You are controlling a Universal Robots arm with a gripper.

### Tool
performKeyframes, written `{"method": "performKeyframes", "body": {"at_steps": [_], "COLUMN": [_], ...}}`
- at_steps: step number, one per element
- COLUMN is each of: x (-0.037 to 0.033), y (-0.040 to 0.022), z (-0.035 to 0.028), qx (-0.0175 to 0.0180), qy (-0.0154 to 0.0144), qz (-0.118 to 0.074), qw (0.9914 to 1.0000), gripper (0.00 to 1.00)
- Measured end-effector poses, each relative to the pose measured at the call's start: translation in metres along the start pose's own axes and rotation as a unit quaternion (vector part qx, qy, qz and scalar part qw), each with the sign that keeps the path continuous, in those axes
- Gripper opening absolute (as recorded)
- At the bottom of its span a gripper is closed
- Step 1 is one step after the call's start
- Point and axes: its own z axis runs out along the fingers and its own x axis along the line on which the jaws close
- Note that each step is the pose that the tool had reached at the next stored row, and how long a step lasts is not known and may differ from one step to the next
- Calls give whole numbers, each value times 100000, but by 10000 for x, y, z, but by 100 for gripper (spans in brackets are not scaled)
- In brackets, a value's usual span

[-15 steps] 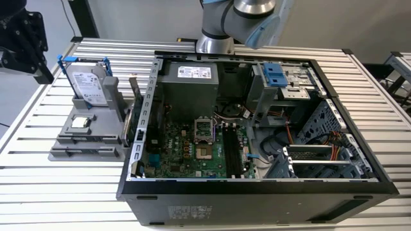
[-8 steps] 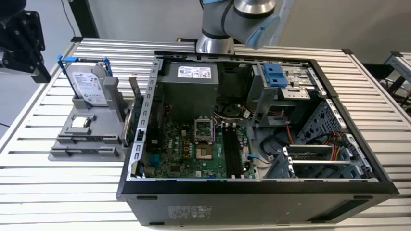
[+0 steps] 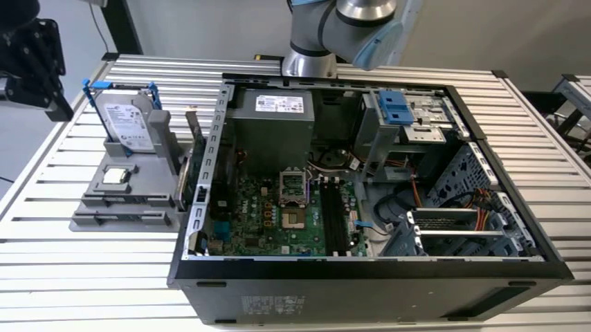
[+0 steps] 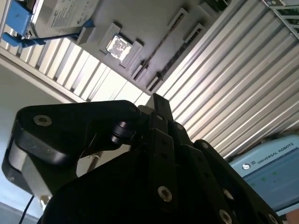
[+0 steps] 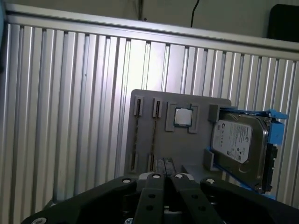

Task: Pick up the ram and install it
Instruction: 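Pick up the ram and move it above insertion slot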

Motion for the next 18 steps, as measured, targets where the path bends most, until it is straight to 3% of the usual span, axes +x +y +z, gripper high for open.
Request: {"method": "performKeyframes", "body": {"at_steps": [3, 7, 10, 18], "x": [1, 1, -1, -1], "y": [0, 0, -1, -1], "z": [16, 26, 30, 30], "qx": [47, 62, 329, 375], "qy": [320, 1260, 1856, 1902], "qz": [843, 1408, 1451, 1449], "qw": [99996, 99982, 99972, 99971], "gripper": [0, 0, 0, 0]}}
